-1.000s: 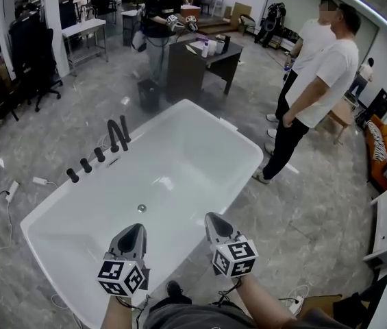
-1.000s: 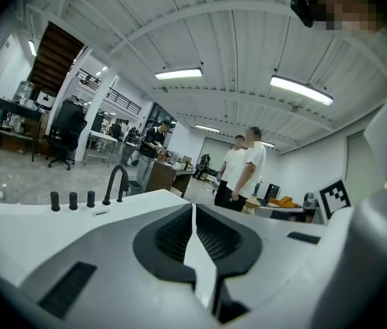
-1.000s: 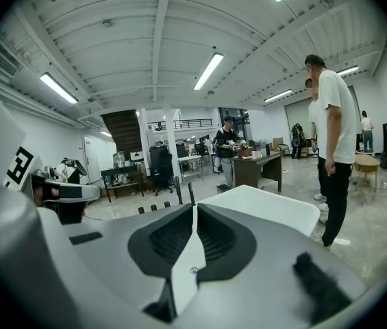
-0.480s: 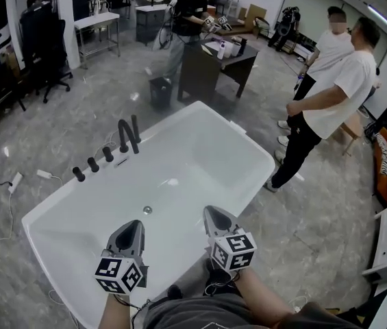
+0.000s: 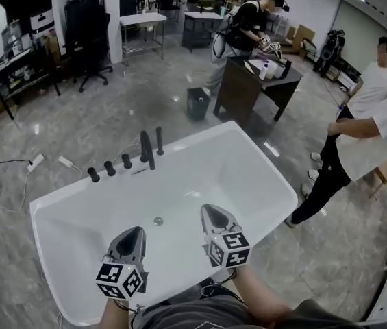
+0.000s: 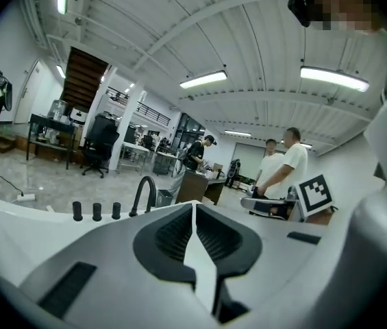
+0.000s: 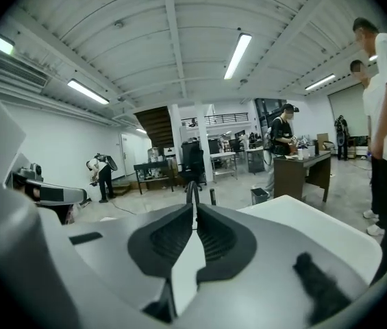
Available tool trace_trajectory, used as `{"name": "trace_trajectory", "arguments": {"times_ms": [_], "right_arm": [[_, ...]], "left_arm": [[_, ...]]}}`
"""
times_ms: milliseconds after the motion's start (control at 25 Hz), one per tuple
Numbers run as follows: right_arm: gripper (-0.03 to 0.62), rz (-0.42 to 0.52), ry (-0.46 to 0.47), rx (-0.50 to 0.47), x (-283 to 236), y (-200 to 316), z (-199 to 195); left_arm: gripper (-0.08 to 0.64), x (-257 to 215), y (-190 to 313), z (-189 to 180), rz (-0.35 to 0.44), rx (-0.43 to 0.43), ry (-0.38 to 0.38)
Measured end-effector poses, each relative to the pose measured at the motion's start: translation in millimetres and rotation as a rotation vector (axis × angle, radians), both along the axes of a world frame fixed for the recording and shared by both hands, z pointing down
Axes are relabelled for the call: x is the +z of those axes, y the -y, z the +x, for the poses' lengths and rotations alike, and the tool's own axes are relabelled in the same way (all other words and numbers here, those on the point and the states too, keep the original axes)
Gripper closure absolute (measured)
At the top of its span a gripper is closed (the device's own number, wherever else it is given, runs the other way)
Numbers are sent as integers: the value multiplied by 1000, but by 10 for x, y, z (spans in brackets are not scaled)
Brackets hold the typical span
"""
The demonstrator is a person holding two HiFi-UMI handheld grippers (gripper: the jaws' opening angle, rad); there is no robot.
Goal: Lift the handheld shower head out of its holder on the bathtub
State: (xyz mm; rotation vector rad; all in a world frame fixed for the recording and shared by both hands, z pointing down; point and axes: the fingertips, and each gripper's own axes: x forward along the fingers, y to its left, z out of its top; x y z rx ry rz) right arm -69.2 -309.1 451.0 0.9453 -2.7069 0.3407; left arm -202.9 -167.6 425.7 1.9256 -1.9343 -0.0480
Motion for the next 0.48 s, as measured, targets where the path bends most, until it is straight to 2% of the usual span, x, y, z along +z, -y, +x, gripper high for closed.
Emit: {"name": "trace_trajectory", "arguments": {"times_ms": [200, 480], "right_arm": [[560, -21, -13, -101, 110, 532, 27], [560, -56, -21, -174, 352, 1220, 78]], "left_arm": [[534, 21, 459, 116, -15, -98, 7], [534, 113, 1009, 207, -46, -197, 23]]}}
